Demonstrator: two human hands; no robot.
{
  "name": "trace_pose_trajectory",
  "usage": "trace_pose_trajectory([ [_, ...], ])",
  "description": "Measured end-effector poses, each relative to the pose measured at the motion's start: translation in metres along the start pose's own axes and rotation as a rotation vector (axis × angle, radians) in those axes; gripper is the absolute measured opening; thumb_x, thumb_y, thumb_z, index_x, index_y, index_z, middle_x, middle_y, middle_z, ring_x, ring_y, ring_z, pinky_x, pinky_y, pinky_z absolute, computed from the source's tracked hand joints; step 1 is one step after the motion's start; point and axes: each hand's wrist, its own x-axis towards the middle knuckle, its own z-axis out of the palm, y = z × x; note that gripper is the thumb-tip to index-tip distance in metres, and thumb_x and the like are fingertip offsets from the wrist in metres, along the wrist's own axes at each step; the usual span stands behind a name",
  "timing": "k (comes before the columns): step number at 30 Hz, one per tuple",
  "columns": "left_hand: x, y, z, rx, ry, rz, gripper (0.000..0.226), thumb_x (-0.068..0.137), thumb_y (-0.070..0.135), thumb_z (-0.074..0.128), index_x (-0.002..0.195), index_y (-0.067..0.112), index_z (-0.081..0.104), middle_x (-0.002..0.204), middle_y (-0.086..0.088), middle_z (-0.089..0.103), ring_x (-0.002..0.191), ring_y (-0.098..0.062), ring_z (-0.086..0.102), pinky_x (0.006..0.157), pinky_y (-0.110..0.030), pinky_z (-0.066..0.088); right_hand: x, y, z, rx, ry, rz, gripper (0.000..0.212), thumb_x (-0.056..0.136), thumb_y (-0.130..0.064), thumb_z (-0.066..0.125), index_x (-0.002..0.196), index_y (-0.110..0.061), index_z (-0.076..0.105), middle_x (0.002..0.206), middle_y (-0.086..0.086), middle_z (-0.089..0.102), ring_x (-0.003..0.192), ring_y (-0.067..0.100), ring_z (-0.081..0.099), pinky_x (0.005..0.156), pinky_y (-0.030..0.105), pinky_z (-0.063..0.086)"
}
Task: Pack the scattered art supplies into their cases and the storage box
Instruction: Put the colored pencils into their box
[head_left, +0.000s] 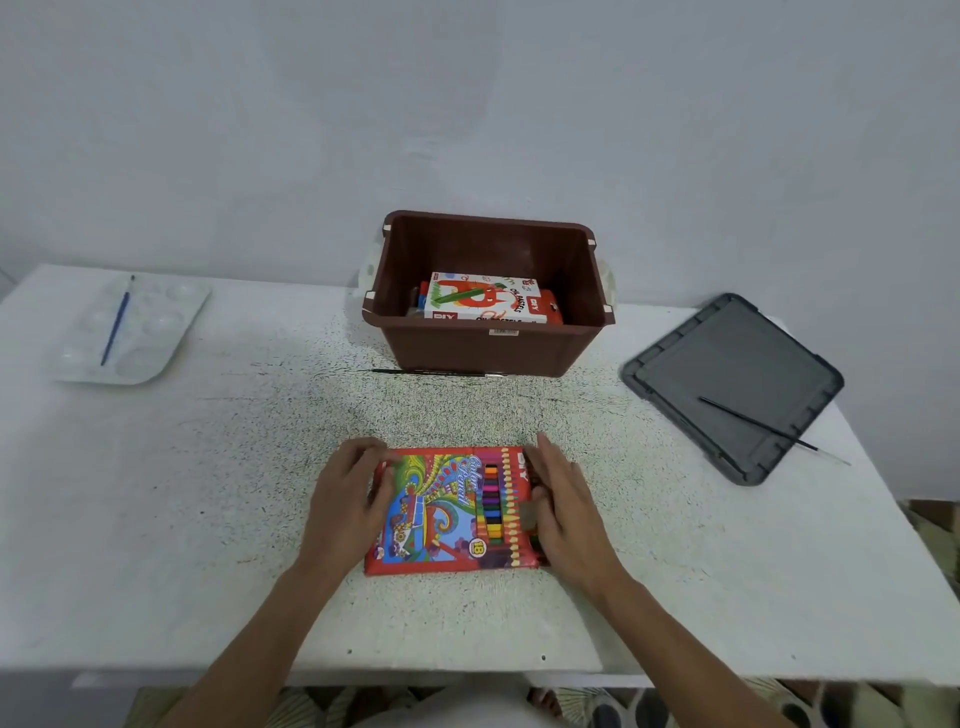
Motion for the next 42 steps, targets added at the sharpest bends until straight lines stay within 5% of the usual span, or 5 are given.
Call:
trace_pose_trajectory([
  [13,-0.002,0.004,0.0,0.048,-0.07,0.024,0.037,0.087,0.051,0.049,0.105,0.021,0.063,0.118,0.005,0.052,0.11,-0.007,0.039,0.089,-0.03,0.038,-0.004,-0.001,-0.006,0.011,-0.038,0.017,0.061,0.096,-0.068,0.02,0.152,-0.05,0.004,0.16,-0.011,0.025,0.149,0.011,0.019,0.119,0.05,0.025],
  [21,-0.003,0.004,-0.001,0.043,-0.077,0.032,0.034,0.086,0.049,0.052,0.104,0.023,0.062,0.118,0.006,0.052,0.112,-0.013,0.044,0.092,-0.032,0.04,-0.014,0.001,0.0,-0.318,-0.106,-0.079,0.079,0.092,-0.074,0.009,0.154,-0.031,-0.016,0.16,-0.017,-0.011,0.148,0.008,-0.023,0.123,0.036,-0.008],
  [31,-0.003,0.005,-0.002,0.054,-0.076,0.036,0.036,0.086,0.05,0.052,0.105,0.021,0.063,0.118,0.005,0.053,0.11,-0.015,0.046,0.092,-0.033,0.041,-0.015,-0.004,0.0,-0.284,-0.13,-0.113,0.085,0.091,-0.077,0.013,0.155,-0.028,-0.012,0.164,-0.013,-0.008,0.148,0.01,-0.023,0.122,0.034,-0.006],
  [38,-0.009,0.013,-0.001,0.105,-0.105,0.028,0.05,0.081,0.057,0.052,0.112,0.019,0.061,0.126,0.0,0.051,0.116,-0.021,0.044,0.094,-0.043,0.043,-0.015,-0.007,0.002,-0.322,-0.139,-0.145,0.081,0.093,-0.075,0.012,0.155,-0.031,-0.012,0.165,-0.01,-0.006,0.148,0.01,-0.024,0.123,0.037,-0.007],
  [42,-0.023,0.015,-0.002,0.142,-0.257,0.1,0.077,0.079,0.078,0.048,0.139,0.03,0.046,0.154,0.002,0.028,0.143,-0.018,0.022,0.11,-0.042,0.024,-0.021,-0.003,-0.004,-0.21,-0.1,-0.098,0.082,0.094,-0.072,0.02,0.155,-0.03,-0.013,0.161,-0.022,-0.01,0.148,0.006,-0.021,0.122,0.033,-0.007],
])
